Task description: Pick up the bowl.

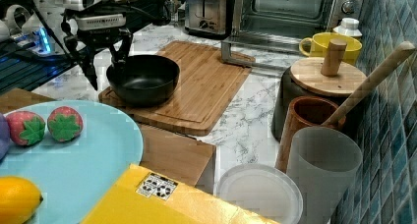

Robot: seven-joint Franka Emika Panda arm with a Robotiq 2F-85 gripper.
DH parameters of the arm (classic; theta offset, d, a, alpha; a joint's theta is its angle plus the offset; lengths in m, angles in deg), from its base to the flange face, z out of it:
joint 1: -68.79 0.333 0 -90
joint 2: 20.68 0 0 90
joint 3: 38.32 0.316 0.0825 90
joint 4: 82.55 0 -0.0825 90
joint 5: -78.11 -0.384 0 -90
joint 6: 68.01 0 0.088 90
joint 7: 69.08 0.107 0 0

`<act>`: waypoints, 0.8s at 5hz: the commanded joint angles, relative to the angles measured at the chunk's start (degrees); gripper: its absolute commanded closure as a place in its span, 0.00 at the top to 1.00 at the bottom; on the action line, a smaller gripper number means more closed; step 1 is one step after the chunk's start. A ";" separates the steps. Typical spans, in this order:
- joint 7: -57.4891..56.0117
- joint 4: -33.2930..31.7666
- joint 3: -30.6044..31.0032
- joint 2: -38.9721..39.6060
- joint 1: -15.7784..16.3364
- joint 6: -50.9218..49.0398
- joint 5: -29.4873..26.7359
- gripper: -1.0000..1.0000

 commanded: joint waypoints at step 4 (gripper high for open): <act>9.45 11.71 2.98 -1.06 1.04 -3.82 -4.85 0.00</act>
